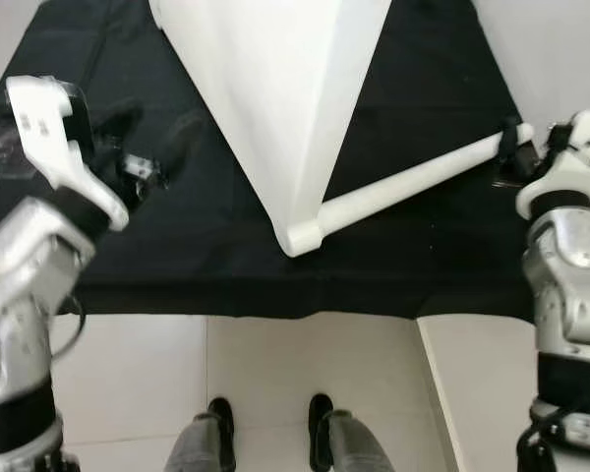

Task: Building children table

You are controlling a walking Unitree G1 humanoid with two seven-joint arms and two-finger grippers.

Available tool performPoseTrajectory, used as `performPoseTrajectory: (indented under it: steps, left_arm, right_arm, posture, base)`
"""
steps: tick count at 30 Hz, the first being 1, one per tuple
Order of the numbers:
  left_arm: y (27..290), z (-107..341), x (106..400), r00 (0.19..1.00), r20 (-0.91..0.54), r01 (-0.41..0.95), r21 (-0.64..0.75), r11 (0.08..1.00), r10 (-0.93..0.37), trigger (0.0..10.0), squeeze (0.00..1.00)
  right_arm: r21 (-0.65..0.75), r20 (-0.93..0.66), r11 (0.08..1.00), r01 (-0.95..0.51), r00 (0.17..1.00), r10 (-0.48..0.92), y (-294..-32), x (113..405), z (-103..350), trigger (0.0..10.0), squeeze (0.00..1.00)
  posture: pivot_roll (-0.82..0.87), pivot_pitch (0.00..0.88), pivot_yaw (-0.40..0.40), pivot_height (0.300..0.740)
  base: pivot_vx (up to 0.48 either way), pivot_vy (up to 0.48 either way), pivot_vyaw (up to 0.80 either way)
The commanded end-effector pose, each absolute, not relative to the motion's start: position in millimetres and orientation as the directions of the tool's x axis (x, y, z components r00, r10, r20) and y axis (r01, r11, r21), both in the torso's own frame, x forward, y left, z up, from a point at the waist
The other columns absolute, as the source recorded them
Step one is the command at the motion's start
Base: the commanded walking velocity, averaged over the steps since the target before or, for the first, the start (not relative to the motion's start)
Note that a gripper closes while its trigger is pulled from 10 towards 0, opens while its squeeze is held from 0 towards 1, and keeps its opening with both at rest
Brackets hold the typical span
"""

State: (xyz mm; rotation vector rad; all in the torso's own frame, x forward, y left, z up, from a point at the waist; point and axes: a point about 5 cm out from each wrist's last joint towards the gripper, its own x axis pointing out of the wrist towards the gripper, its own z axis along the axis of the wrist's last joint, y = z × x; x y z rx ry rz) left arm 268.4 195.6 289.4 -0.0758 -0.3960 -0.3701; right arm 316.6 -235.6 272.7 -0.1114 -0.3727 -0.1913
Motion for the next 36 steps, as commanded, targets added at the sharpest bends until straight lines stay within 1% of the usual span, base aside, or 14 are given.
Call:
performPoseTrajectory:
  steps: [1,4,5,9,12,13,16,18,20,23,25,28,32,36]
  left_arm:
    - [192,280,260,0.863,0.391,0.344,0.009,0.939,-0.320,10.0,0.00]
    - [191,271,257,0.873,0.377,0.333,0.000,0.943,-0.308,10.0,0.00]
    - [190,263,255,0.883,0.364,0.323,-0.017,0.946,-0.295,10.0,0.00]
    - [186,249,253,0.900,0.335,0.310,-0.041,0.950,-0.279,10.0,0.00]
    - [179,232,252,0.915,0.292,0.310,-0.064,0.949,-0.279,10.0,0.00]
    - [174,213,253,0.932,0.245,0.297,-0.086,0.951,-0.269,10.0,0.00]
    - [173,201,253,0.942,0.212,0.285,-0.100,0.953,-0.259,10.0,0.00]
    - [171,179,251,0.959,0.142,0.262,-0.115,0.958,-0.245,10.0,0.00]
    - [171,179,251,0.959,0.142,0.262,-0.115,0.958,-0.245,10.0,0.00]
    - [176,151,240,0.980,0.052,0.198,-0.134,0.971,-0.192,10.0,0.00]
    - [176,151,240,0.980,0.052,0.198,-0.134,0.971,-0.192,10.0,0.00]
    - [179,133,230,0.992,0.007,0.128,-0.113,0.985,-0.128,10.0,0.00]
    - [180,121,225,0.998,-0.011,0.058,-0.092,0.994,-0.060,10.0,0.00]
    - [181,118,226,0.999,-0.007,0.035,-0.071,0.997,-0.035,10.0,0.00]
  right_arm:
    - [-0.069,0.360,0.989,0.132,0.928,-0.099,-226,310,261,10.0,0.00]
    - [-0.063,0.339,0.994,0.094,0.938,-0.067,-221,307,251,10.0,0.00]
    - [-0.051,0.322,0.996,0.072,0.945,-0.052,-216,305,244,10.0,0.00]
    - [-0.031,0.301,0.999,0.041,0.953,-0.030,-209,302,233,10.0,0.00]
    - [-0.025,0.280,0.999,0.026,0.960,-0.018,-204,303,220,10.0,0.00]
    - [-0.008,0.250,1.000,0.011,0.968,-0.008,-201,303,206,10.0,0.00]
    - [0.002,0.230,1.000,-0.005,0.973,0.004,-198,303,198,10.0,0.00]
    - [0.006,0.193,1.000,-0.031,0.981,0.029,-192,299,183,10.0,0.00]
    - [0.006,0.193,1.000,-0.031,0.981,0.029,-192,299,183,10.0,0.00]
    - [0.012,0.108,0.995,-0.102,0.989,0.100,-174,284,154,10.0,0.00]
    - [0.012,0.108,0.995,-0.102,0.989,0.100,-174,284,154,10.0,0.00]
    - [-0.019,0.026,0.986,-0.163,0.986,0.163,-162,270,128,10.0,0.00]
    - [-0.016,-0.025,0.987,-0.159,0.987,0.158,-169,269,114,10.0,0.00]
    - [0.000,-0.039,0.988,-0.153,0.987,0.153,-170,273,109,10.0,0.00]
  posture:
    - [0.02,0.276,-0.047,0.740]
    - [0.02,0.276,-0.047,0.740]
    - [0.02,0.255,-0.046,0.740]
    - [0.03,0.237,-0.040,0.740]
    - [0.03,0.214,-0.034,0.740]
    - [0.04,0.185,-0.025,0.740]
    - [0.04,0.178,-0.024,0.740]
    - [0.04,0.162,-0.019,0.740]
    - [0.04,0.162,-0.019,0.740]
    - [0.05,0.139,-0.021,0.740]
    - [0.05,0.139,-0.021,0.740]
    - [0.05,0.133,-0.030,0.740]
    - [0.06,0.121,-0.036,0.740]
    - [0.07,0.111,-0.040,0.740]
  base:
    - [0.000,0.000,0.00]
    - [0.000,0.000,0.00]
    - [0.000,0.000,0.00]
    - [0.000,0.000,0.00]
    - [0.000,0.000,0.00]
    - [0.000,0.000,0.00]
    - [0.000,0.000,0.00]
    - [0.000,0.000,0.00]
    - [0.000,0.000,0.00]
    - [0.000,0.000,0.00]
    - [0.000,0.000,0.00]
    - [0.000,0.000,0.00]
    - [0.000,0.000,0.00]
    - [0.000,0.000,0.00]
